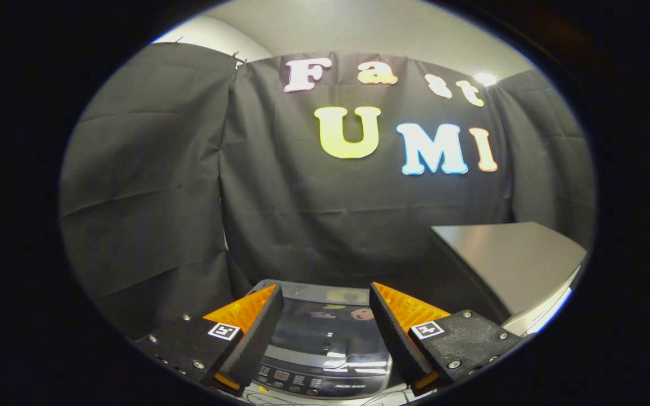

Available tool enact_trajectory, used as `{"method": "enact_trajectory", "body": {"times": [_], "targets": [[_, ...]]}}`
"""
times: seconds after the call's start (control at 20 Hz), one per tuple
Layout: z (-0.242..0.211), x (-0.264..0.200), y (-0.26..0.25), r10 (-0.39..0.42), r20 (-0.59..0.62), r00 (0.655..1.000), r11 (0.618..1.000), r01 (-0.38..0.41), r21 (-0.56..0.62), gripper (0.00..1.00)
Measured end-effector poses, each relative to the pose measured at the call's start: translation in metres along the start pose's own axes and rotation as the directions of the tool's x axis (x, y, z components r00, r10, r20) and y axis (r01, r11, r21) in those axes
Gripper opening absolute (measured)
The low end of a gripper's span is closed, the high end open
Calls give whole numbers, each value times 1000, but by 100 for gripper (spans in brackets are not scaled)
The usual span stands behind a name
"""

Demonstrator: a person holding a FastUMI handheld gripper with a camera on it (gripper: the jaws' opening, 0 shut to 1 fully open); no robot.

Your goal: Put the clothes into the washing machine and then close the washing machine lid.

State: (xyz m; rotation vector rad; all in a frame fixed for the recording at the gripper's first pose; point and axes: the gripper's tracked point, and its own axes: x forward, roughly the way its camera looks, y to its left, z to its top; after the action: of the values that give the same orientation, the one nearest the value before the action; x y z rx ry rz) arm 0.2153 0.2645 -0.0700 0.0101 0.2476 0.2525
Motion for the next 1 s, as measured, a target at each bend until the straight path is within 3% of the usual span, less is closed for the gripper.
{"method": "enact_trajectory", "body": {"times": [0.25,0.65,1.0], "targets": [[38,-41,-71,-48,86,995,998,51,-27,94],[66,-109,-180,-127,137,982,992,124,28,94],[80,-180,-266,-201,208,957,978,207,-7,94]]}}
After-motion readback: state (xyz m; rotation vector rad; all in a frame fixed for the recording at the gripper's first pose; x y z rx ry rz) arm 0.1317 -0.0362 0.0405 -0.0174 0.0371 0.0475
